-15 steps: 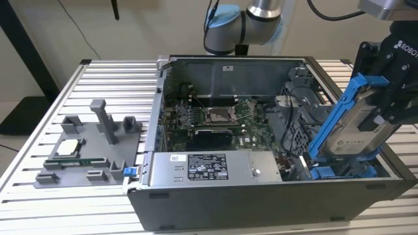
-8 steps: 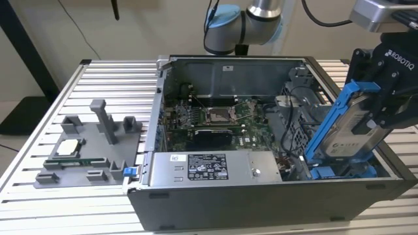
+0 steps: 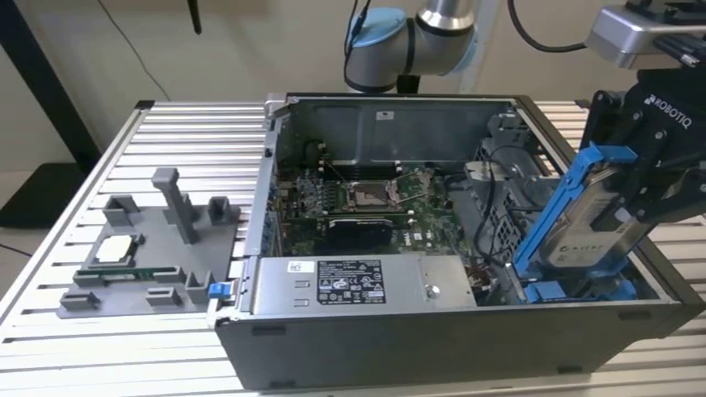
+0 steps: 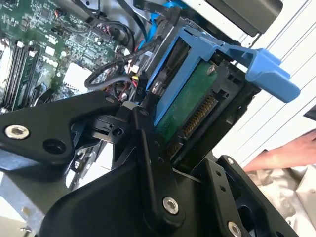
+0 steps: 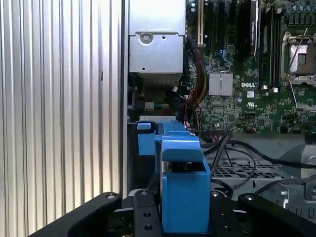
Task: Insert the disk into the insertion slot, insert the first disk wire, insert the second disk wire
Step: 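Insert the disk into the insertion slot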
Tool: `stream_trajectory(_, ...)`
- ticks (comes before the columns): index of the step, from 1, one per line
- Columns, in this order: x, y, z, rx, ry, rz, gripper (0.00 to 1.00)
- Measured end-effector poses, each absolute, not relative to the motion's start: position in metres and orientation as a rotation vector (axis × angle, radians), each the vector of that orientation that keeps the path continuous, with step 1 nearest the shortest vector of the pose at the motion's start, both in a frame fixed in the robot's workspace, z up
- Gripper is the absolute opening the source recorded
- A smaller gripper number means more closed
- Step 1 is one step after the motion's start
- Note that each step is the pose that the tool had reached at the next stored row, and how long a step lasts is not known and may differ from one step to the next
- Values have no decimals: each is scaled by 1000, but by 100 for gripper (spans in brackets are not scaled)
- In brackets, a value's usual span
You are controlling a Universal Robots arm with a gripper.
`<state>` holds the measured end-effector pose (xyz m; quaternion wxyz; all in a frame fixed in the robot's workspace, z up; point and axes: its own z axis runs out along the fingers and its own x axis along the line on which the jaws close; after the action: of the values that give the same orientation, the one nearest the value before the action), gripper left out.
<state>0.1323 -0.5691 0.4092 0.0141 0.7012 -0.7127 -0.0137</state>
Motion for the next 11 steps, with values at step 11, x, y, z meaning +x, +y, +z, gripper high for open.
stream_trajectory(11,133,-569,399,2181,-2222,-43,0)
